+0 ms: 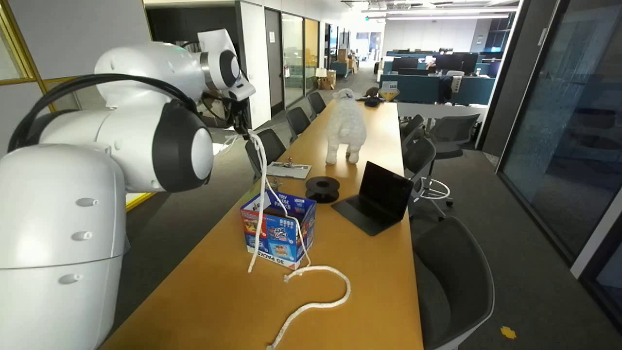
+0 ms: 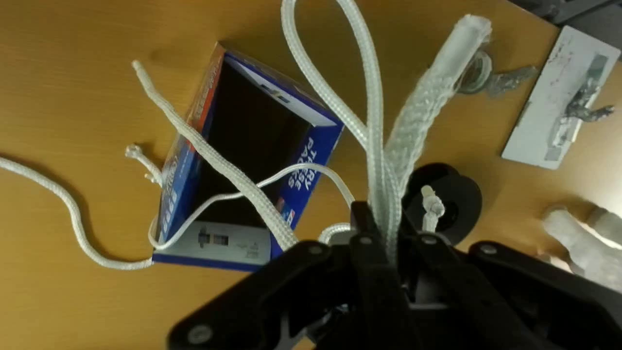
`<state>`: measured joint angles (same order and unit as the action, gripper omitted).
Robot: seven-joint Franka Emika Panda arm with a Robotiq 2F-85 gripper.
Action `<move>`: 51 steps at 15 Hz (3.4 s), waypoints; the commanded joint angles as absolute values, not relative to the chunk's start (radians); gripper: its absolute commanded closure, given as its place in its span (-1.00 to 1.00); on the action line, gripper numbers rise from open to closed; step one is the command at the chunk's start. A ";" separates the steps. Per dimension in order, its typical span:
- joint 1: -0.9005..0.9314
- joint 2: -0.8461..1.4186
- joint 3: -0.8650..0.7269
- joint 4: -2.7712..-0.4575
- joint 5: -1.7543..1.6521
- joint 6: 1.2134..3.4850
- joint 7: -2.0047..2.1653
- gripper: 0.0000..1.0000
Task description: Pick up the ropes from the table and put them in the box
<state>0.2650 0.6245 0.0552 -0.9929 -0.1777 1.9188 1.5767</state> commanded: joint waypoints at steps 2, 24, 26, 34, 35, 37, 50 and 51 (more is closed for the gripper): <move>0.251 0.737 0.072 -0.908 -0.147 1.919 1.556 0.95; 0.223 1.051 -0.061 -0.753 -0.156 1.796 1.561 0.95; 0.221 1.071 -0.066 -0.732 -0.156 1.782 1.559 0.95; 0.225 1.162 -0.083 -0.641 -0.161 1.716 1.561 0.95; 0.227 1.172 -0.086 -0.632 -0.165 1.706 1.561 0.95; 0.215 1.175 -0.064 -0.628 -0.168 1.694 1.553 0.29; 0.162 0.854 -0.030 -0.761 -0.171 1.552 1.095 -1.00; 0.149 0.817 -0.023 -0.788 -0.164 1.535 1.036 -1.00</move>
